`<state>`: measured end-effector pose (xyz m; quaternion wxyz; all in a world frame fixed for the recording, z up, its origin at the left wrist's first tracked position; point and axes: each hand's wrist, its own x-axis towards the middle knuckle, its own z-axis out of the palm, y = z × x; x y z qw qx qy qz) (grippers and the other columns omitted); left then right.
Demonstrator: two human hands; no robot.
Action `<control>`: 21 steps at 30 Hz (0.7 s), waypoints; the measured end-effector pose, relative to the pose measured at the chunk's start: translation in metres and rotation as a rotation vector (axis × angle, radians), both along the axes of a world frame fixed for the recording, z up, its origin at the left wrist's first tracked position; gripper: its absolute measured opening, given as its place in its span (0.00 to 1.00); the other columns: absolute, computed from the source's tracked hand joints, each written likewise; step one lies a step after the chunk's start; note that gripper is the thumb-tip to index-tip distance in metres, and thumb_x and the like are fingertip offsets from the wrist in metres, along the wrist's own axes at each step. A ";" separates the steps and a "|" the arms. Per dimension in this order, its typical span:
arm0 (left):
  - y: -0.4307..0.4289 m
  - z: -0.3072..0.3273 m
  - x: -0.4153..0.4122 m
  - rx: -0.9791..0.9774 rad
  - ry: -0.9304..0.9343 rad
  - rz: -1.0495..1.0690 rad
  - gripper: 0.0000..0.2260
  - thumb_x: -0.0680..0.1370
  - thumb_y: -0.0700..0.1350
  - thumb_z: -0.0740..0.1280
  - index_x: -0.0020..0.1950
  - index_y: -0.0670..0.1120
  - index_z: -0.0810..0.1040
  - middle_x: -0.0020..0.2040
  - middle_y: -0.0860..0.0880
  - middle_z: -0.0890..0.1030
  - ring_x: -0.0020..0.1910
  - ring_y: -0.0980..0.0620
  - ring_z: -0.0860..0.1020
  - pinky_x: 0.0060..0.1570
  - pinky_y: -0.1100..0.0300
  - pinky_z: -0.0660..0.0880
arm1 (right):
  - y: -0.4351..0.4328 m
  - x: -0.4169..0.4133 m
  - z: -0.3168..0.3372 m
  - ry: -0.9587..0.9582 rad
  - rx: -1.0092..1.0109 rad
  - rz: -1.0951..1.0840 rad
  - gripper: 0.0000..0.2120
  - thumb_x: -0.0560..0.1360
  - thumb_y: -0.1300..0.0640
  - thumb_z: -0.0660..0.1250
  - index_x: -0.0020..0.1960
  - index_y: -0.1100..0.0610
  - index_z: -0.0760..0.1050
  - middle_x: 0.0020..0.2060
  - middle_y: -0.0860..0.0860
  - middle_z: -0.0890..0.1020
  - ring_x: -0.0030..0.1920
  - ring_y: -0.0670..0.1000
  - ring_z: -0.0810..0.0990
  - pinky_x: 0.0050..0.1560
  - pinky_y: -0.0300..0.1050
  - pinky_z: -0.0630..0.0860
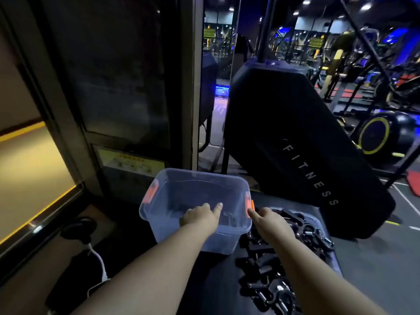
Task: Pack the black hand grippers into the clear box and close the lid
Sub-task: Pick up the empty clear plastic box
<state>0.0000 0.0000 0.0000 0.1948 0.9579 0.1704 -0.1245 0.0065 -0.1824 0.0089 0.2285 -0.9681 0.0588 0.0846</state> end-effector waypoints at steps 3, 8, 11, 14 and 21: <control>0.010 -0.022 0.005 0.013 -0.029 0.029 0.30 0.78 0.65 0.40 0.64 0.49 0.70 0.62 0.45 0.75 0.63 0.43 0.70 0.55 0.48 0.66 | 0.006 0.011 -0.025 0.045 0.015 -0.055 0.25 0.76 0.35 0.52 0.56 0.54 0.71 0.48 0.53 0.78 0.46 0.55 0.75 0.44 0.48 0.69; 0.038 -0.071 0.013 0.085 -0.175 0.115 0.26 0.79 0.64 0.45 0.63 0.50 0.70 0.66 0.48 0.71 0.66 0.46 0.65 0.61 0.48 0.62 | 0.019 0.031 -0.078 0.042 0.088 -0.178 0.29 0.77 0.36 0.53 0.68 0.56 0.64 0.63 0.60 0.73 0.61 0.61 0.74 0.54 0.52 0.69; 0.064 -0.098 0.016 0.181 -0.304 0.229 0.22 0.79 0.62 0.48 0.66 0.52 0.66 0.68 0.49 0.66 0.66 0.46 0.63 0.62 0.49 0.61 | 0.025 0.040 -0.107 0.012 0.129 -0.228 0.30 0.77 0.37 0.54 0.71 0.55 0.61 0.64 0.61 0.70 0.62 0.62 0.73 0.56 0.53 0.68; 0.092 -0.120 0.021 0.212 -0.348 0.334 0.22 0.79 0.60 0.50 0.69 0.51 0.62 0.72 0.49 0.59 0.70 0.47 0.57 0.64 0.47 0.58 | 0.029 0.049 -0.129 -0.024 0.176 -0.267 0.29 0.78 0.39 0.54 0.71 0.56 0.60 0.64 0.63 0.70 0.61 0.63 0.72 0.51 0.52 0.65; 0.143 -0.138 0.045 0.138 -0.320 0.502 0.28 0.78 0.62 0.53 0.74 0.51 0.54 0.76 0.47 0.52 0.72 0.44 0.52 0.68 0.46 0.54 | 0.027 0.077 -0.154 -0.139 0.291 -0.259 0.25 0.77 0.44 0.58 0.69 0.56 0.63 0.58 0.61 0.78 0.55 0.62 0.77 0.46 0.50 0.68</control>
